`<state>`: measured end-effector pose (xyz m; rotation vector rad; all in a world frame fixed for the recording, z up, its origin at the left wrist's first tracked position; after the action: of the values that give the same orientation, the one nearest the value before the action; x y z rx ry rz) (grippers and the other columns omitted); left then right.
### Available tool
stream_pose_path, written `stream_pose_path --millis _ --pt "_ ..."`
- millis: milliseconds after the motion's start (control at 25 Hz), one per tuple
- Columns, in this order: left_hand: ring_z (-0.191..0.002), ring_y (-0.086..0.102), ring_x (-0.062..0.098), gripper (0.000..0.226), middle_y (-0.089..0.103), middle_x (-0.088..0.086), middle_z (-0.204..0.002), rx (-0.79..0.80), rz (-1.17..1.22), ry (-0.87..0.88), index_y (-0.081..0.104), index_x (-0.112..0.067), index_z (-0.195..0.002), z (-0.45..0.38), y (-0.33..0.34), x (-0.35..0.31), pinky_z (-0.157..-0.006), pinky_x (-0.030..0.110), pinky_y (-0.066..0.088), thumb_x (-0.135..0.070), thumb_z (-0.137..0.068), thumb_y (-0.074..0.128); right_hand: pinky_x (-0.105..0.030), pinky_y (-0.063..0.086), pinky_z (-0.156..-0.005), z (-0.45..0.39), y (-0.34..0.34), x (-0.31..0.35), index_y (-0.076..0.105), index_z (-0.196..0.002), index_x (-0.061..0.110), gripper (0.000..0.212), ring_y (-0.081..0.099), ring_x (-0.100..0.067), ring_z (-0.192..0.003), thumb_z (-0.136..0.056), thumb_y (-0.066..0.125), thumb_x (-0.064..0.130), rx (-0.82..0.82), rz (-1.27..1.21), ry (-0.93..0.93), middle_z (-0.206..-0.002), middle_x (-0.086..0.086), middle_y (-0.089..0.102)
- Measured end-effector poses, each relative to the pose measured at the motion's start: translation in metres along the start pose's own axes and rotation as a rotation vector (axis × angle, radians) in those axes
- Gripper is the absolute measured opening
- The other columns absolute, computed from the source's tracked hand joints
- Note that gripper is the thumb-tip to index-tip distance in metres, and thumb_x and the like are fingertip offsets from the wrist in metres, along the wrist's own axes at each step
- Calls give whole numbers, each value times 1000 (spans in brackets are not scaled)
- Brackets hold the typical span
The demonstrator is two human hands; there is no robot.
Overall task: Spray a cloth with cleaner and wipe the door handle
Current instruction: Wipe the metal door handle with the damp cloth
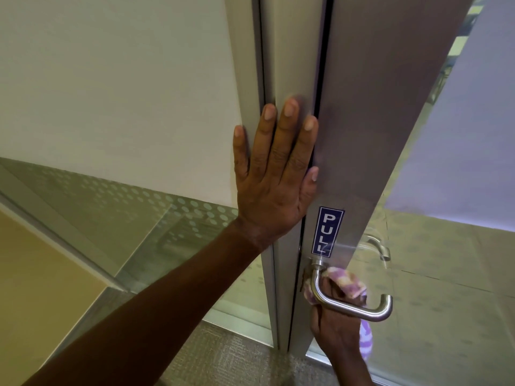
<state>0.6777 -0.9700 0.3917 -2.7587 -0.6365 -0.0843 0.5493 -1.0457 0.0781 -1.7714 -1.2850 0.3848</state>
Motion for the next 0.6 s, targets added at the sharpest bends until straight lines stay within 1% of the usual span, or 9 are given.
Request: stream_pose_path --millis 80,120,200,280,360,400,480,520,600 --pt "-162 -4 19 67 -15 -4 -174 -7 -5 -1 -6 -23 -166 1 -1 1 -130 54 4 -38 -110 27 -52 26 -104 -16 -17 4 49 -136 13 56 51 -36 -110 -81 51 14 -95 2 -35 -132 -10 53" --pt "-162 -5 19 67 -16 -4 -174 -4 -9 3 -7 -23 -166 0 -2 2 -130 54 4 -39 -110 27 -51 25 -105 -19 -20 5 51 -136 14 55 51 -35 -111 -81 51 14 -109 11 -50 -132 -9 54" --pt "-162 -6 18 68 -15 -3 -174 10 -8 2 -9 -24 -166 -3 -1 1 -130 53 3 -39 -110 27 -50 33 -100 -17 -12 -1 56 -132 14 49 53 -34 -108 -83 51 13 -81 24 -22 -126 -8 61" --pt "-162 -7 18 69 -16 -4 -173 9 4 -4 -9 -24 -166 -3 -2 0 -130 53 3 -39 -110 27 -53 37 -94 1 11 -11 60 -126 13 43 57 -37 -101 -84 50 14 -13 46 42 -114 -11 68" --pt "-162 -7 18 68 -19 -6 -173 -5 -10 3 -9 -24 -166 0 -2 1 -130 53 2 -39 -110 28 -62 36 -98 30 36 -14 67 -119 9 43 61 -43 -102 -80 47 11 65 100 9 -107 -17 74" --pt "-162 -8 18 69 -20 -6 -173 -6 -15 5 -9 -24 -166 1 -2 1 -130 53 2 -38 -109 28 -64 34 -101 44 46 -14 71 -117 4 47 60 -45 -107 -77 46 8 111 113 -29 -108 -20 75" --pt "-161 -9 17 69 -21 -6 -172 0 -12 8 -9 -24 -165 -1 -3 1 -130 52 1 -38 -109 28 -58 35 -103 63 61 -17 69 -123 -1 57 61 -46 -111 -73 42 2 234 108 -51 -119 -21 73" --pt "-161 -9 17 69 -22 -7 -172 4 -15 6 -10 -24 -165 -2 -4 1 -130 52 1 -39 -109 28 -55 35 -104 67 62 -16 65 -128 0 62 63 -45 -109 -71 41 0 296 101 -46 -123 -19 71" --pt "-161 -11 17 69 -22 -6 -172 7 -14 4 -12 -25 -165 -2 -4 1 -130 52 0 -39 -109 27 -54 35 -107 67 62 -11 62 -133 5 67 64 -44 -113 -71 40 0 320 65 -50 -128 -17 68"
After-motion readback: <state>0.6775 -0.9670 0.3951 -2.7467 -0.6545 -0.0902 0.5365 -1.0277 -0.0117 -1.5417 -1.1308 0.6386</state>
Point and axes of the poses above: each hand's wrist, its own z-axis away from the middle knuckle, its own y-axis out of the palm, x = y × z, the point moved 8 cm from there along -z, towards the middle knuckle
